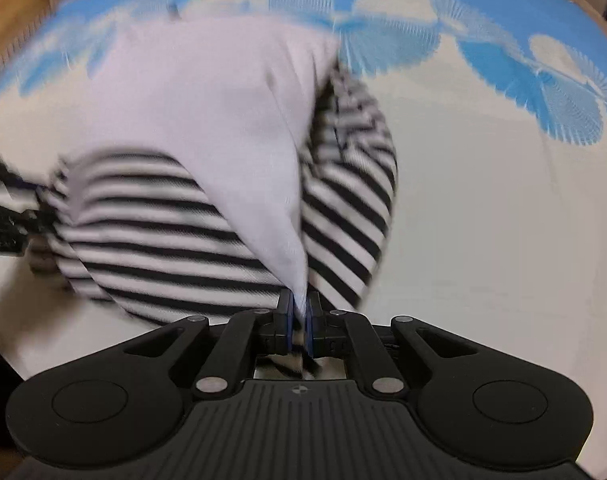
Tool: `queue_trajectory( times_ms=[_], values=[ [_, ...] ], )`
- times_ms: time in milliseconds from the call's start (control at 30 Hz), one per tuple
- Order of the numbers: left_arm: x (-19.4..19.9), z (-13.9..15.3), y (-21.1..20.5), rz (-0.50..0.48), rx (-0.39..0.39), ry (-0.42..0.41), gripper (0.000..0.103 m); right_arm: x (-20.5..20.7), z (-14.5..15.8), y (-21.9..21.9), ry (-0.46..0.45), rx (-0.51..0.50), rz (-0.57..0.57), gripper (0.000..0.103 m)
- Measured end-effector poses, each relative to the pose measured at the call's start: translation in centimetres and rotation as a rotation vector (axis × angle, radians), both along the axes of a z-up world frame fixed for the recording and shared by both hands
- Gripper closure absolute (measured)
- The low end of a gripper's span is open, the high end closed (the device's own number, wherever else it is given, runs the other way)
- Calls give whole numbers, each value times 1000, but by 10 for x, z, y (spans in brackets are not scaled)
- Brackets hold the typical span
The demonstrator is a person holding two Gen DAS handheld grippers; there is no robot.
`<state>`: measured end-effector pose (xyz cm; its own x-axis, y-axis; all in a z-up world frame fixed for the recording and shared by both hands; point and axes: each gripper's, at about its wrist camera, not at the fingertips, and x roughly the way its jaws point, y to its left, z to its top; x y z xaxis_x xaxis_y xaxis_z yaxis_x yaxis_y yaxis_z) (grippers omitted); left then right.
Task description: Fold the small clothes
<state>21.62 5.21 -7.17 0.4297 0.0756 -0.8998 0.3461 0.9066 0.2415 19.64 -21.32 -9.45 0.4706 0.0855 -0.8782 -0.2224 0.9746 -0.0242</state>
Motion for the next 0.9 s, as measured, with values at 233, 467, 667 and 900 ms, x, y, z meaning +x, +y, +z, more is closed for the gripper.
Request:
queue_trajectory(
  times_ms=[233, 467, 667, 900],
  values=[
    [-76, 62, 1, 129, -59, -194, 14, -33, 39, -21, -179, -34, -134, 97],
    [-161, 112, -29, 296, -217, -519, 2, -112, 92, -12, -482, -12, -173, 29],
    [-180, 93, -48, 368, -203, -513, 1, -162, 92, -1, -543, 51, -150, 20],
    [-177, 94, -52, 408, -231, -499, 1, -174, 90, 11, -567, 19, -147, 18]
  ],
)
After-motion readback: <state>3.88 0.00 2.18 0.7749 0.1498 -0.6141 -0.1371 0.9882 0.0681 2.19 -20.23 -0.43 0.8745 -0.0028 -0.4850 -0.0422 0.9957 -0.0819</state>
